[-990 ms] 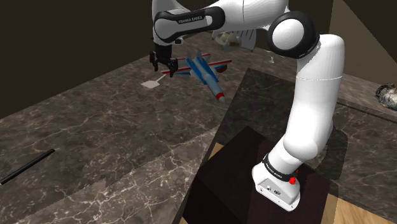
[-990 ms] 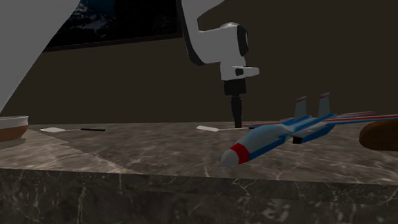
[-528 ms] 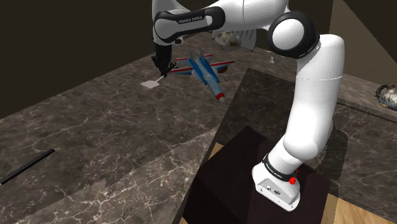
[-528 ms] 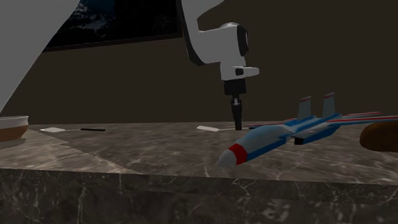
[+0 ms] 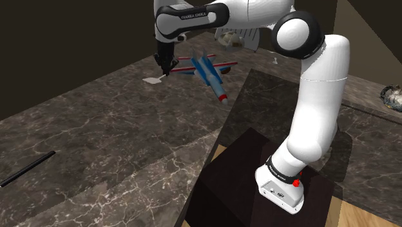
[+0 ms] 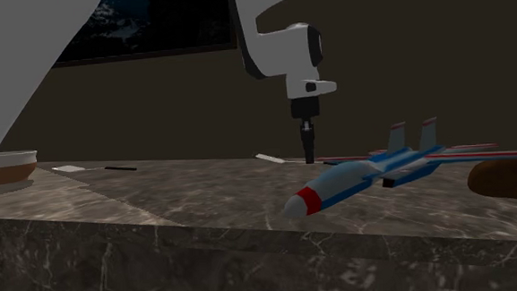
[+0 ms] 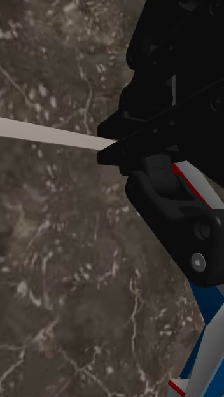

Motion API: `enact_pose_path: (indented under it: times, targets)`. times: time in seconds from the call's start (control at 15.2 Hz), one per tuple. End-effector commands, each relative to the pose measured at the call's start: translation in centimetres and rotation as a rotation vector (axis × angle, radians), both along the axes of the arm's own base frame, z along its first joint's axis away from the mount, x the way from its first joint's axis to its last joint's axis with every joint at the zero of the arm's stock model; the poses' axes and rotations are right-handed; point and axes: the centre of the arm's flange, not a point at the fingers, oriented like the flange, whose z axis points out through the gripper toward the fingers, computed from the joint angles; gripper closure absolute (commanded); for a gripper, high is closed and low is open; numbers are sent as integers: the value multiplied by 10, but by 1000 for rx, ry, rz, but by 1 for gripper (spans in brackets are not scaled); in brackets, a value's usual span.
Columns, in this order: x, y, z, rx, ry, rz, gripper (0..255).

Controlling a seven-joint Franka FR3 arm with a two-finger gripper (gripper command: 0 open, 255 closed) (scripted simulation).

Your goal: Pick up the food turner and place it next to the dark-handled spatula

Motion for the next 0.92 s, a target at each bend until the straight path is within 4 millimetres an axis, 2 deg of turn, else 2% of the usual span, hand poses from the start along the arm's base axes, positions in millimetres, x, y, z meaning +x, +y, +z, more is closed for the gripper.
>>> enact_pose_path:
  times: [0.0,0.73,0.86]
  targets:
    - [0,0,11,0,-1,0,255]
    - [0,0,69,0,-1,0,255]
    - [-17,21,69,0,-1,0,255]
